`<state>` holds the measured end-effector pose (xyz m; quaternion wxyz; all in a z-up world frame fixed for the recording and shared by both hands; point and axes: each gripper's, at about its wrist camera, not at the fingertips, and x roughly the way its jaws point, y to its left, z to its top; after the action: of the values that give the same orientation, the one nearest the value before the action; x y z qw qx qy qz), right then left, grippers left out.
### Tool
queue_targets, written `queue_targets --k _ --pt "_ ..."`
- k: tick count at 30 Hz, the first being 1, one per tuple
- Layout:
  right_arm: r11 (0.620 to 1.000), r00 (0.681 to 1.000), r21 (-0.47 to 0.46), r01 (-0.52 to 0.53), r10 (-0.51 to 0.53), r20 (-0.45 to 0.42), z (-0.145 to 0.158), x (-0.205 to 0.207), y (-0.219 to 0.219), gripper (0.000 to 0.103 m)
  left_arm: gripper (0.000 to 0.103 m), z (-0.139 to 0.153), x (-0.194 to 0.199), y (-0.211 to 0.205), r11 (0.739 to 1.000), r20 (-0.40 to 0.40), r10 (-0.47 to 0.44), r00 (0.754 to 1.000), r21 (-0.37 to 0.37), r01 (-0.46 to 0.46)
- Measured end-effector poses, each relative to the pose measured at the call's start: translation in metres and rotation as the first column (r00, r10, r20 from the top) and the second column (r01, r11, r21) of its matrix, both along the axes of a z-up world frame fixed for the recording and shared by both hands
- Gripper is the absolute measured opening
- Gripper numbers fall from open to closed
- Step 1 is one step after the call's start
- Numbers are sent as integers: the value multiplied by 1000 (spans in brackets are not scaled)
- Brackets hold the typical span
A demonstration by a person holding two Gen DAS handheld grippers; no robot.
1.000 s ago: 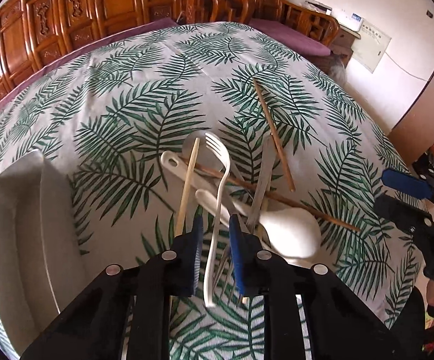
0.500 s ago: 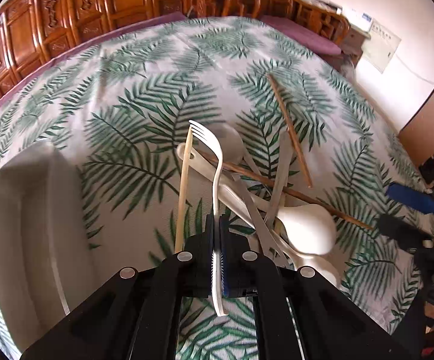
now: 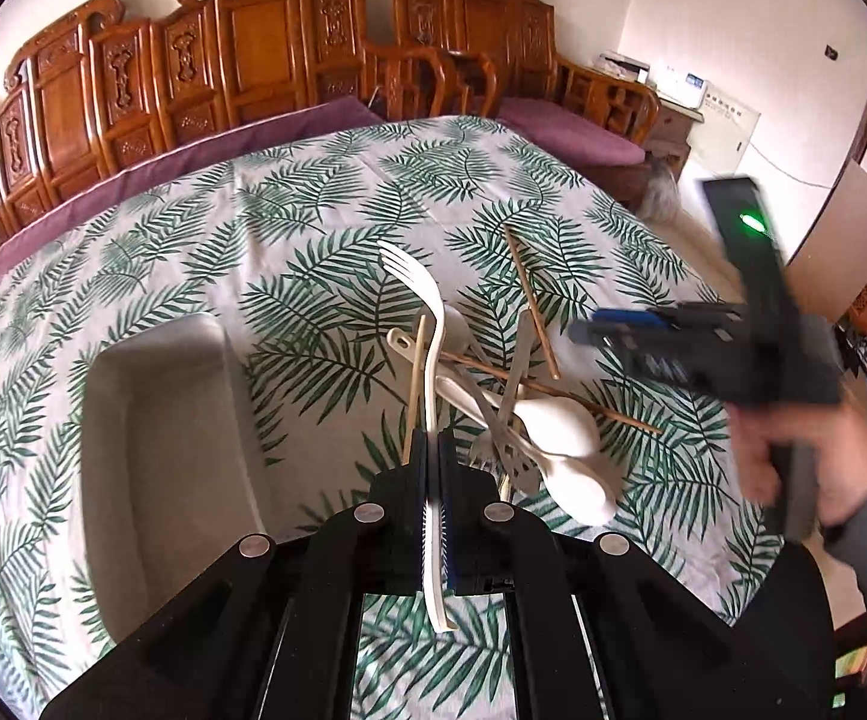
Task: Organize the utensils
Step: 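Close the left gripper on the white fork while the right gripper grasps a wooden chopstick, then lower the white fork into the grey tray and open the left gripper while the right holds the chopstick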
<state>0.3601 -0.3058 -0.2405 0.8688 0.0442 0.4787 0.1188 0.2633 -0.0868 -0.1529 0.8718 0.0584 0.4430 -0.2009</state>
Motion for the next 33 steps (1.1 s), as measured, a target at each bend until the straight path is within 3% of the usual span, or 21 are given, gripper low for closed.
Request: queue_targets --k 7,20,27,33 --pt "995 995 74 71 -66 -76 -15 26 -3 21 3 10 -9 22 1000 14 9 1000 -25 -9" --pt "991 980 59 116 -105 -171 -31 32 7 6 3 8 -18 50 998 12 43 999 -53 -43" --pt "994 986 25 110 -106 -130 -16 20 3 6 3 4 -16 68 995 13 81 997 -51 -80" --pt "999 997 12 41 -40 -60 14 -2 17 6 3 -9 -8 90 991 -6 133 991 -30 -133"
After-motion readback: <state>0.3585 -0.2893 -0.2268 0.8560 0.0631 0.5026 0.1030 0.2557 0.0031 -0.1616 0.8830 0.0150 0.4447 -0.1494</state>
